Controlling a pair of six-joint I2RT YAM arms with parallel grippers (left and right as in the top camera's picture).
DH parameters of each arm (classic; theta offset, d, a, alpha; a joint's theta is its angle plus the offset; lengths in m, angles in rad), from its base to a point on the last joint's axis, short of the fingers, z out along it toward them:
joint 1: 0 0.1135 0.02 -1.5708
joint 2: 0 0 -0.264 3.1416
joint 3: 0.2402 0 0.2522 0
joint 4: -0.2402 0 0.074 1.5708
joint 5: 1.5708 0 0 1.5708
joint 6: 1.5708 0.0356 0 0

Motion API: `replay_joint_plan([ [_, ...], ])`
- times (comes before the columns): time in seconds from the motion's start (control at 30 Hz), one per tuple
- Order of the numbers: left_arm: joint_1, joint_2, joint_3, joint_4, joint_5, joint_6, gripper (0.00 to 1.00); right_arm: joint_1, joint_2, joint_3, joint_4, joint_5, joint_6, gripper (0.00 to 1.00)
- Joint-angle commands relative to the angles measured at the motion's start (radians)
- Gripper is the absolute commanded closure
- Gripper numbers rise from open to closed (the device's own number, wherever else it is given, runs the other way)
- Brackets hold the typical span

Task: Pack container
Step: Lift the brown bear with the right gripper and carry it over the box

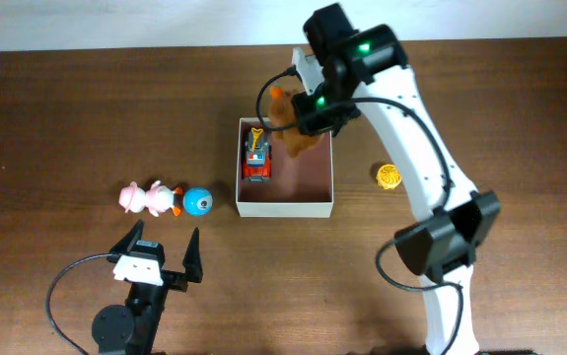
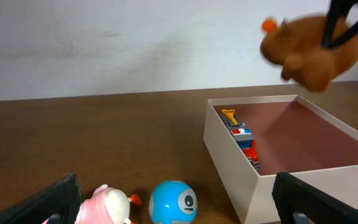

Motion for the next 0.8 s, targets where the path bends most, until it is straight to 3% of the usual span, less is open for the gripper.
replay_joint_plan([
  [0.0, -0.005, -0.009, -0.006, -0.003, -0.004, 0.011, 0.0, 0.004, 0.055, 0.005, 0.003, 0.042, 0.061, 0.81],
  [0.77, -0.005, -0.009, -0.006, -0.003, -0.004, 0.011, 0.0, 0.047, 0.101, 0.005, -0.142, 0.111, 0.285, 0.81],
])
